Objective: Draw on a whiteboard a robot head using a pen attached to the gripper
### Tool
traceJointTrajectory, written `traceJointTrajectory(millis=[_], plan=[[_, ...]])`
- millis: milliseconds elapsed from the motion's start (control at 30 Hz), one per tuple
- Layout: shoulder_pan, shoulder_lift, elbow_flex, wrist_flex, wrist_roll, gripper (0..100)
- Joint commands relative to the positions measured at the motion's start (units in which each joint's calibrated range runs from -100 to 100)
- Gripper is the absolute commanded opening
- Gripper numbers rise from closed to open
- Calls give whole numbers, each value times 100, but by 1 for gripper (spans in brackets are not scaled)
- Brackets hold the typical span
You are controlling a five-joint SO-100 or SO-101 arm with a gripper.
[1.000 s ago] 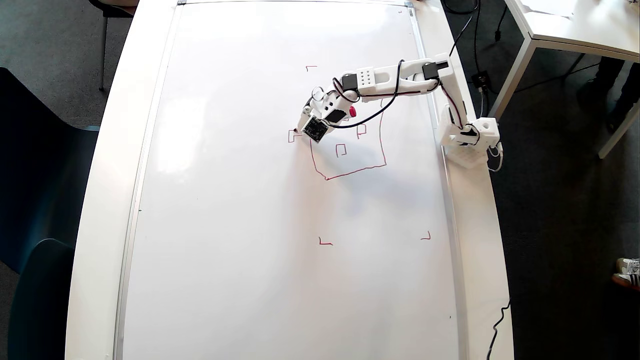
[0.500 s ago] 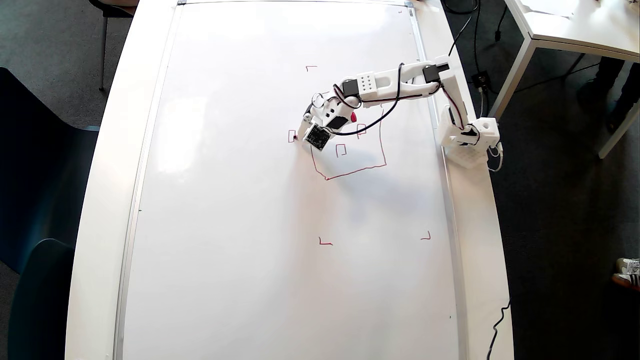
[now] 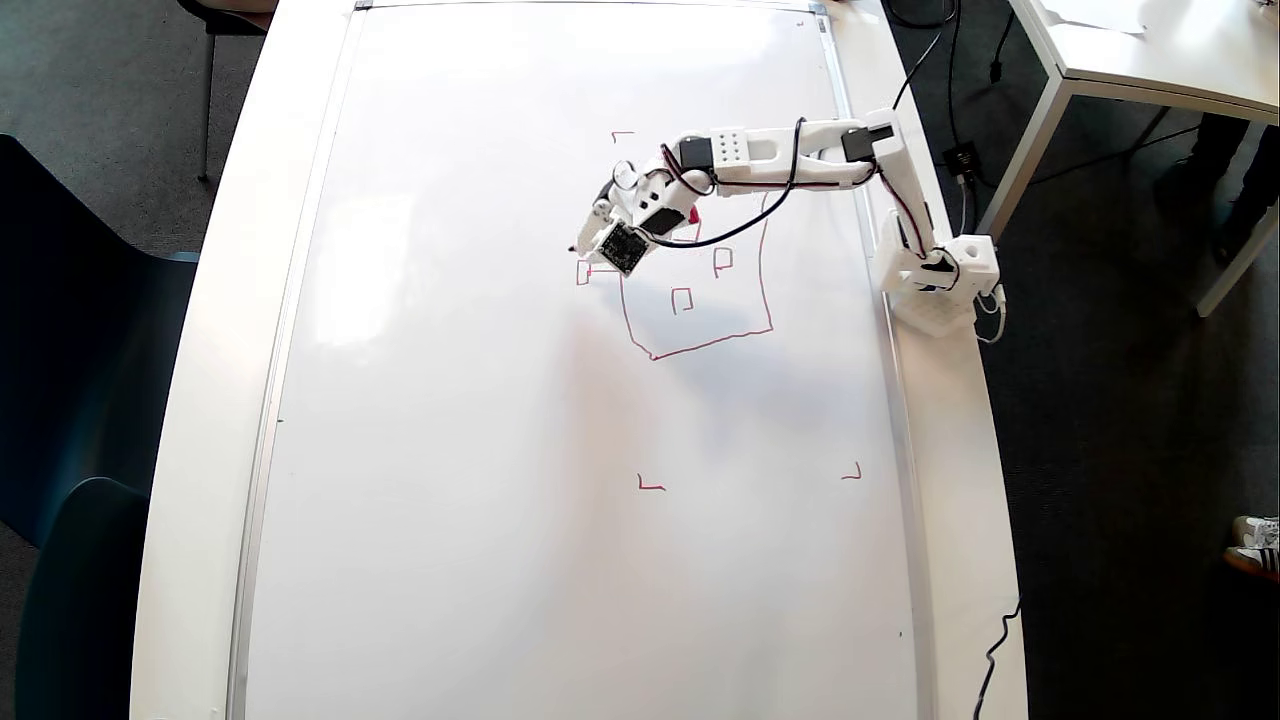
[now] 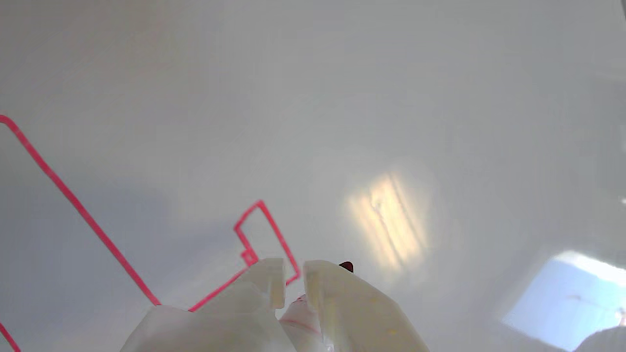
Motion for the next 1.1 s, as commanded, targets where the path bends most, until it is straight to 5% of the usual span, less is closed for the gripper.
traceJointTrajectory(millis=[0, 1067], plan=[[56, -630, -64, -49, 158, 1], [-151, -6526, 6537, 550, 361, 1]])
